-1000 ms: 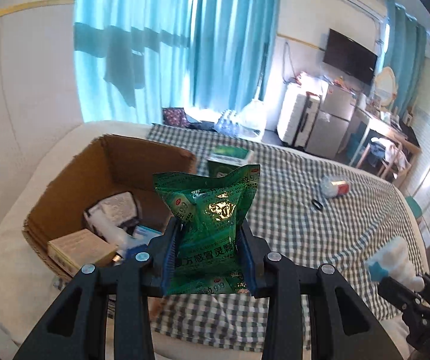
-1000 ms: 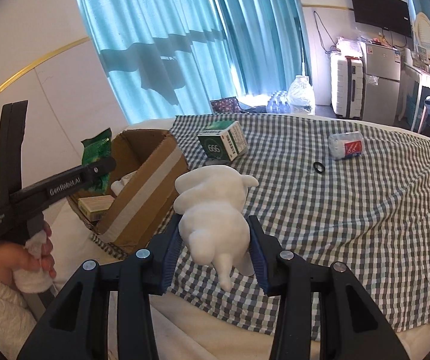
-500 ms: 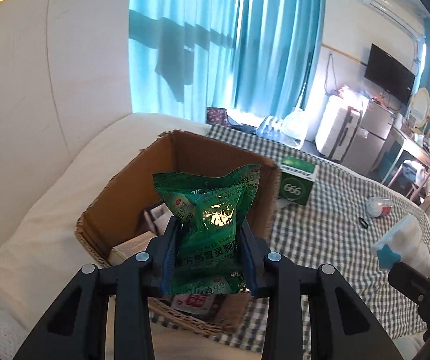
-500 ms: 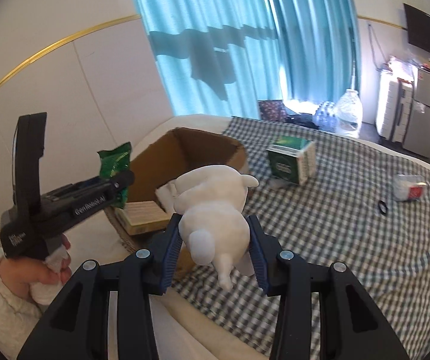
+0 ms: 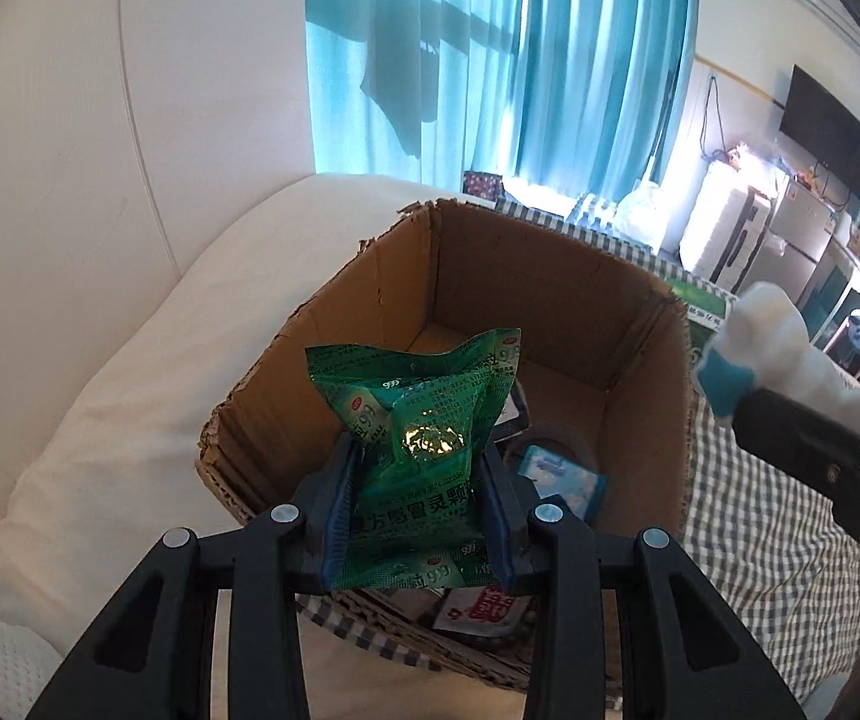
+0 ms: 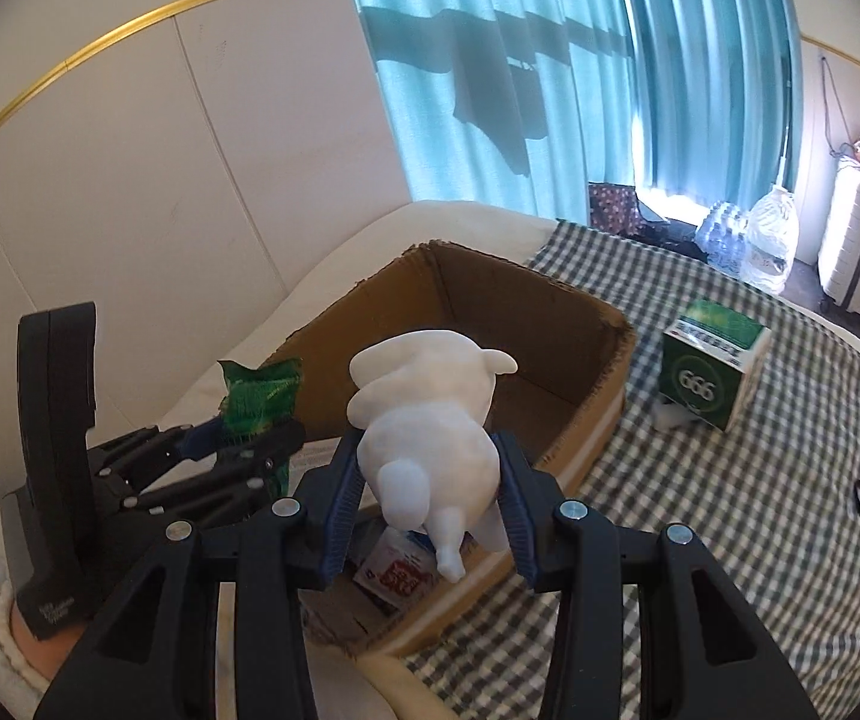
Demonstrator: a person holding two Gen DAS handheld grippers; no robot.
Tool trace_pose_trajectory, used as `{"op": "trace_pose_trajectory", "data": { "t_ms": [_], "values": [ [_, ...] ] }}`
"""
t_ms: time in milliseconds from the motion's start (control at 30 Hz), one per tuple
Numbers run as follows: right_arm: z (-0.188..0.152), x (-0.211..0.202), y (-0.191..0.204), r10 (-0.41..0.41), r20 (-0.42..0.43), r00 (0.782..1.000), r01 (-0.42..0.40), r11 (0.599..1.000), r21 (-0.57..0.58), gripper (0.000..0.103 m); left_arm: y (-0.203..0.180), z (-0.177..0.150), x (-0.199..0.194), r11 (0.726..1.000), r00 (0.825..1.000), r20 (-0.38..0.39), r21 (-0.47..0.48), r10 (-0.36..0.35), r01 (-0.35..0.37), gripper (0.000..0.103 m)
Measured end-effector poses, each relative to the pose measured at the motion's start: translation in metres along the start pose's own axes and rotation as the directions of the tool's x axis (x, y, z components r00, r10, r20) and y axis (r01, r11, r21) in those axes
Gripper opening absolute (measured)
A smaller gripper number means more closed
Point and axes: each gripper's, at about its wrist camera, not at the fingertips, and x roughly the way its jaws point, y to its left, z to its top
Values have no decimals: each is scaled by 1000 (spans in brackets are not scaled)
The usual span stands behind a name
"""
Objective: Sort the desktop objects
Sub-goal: 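Open both tools to drop the sachet and plush toy into the box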
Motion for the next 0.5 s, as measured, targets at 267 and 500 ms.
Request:
{"op": "trace_pose_trajectory", "data": {
  "t_ms": [267, 500],
  "values": [
    [17, 24, -6, 7, 19, 1000, -7, 1000, 17, 42, 0, 3, 26, 1000, 999, -27, 11, 20, -20, 38],
    [42, 21, 0, -2, 93, 996, 4, 1000, -18, 88, -6, 2, 30, 995, 995, -18, 26, 100, -100, 79]
  ]
}}
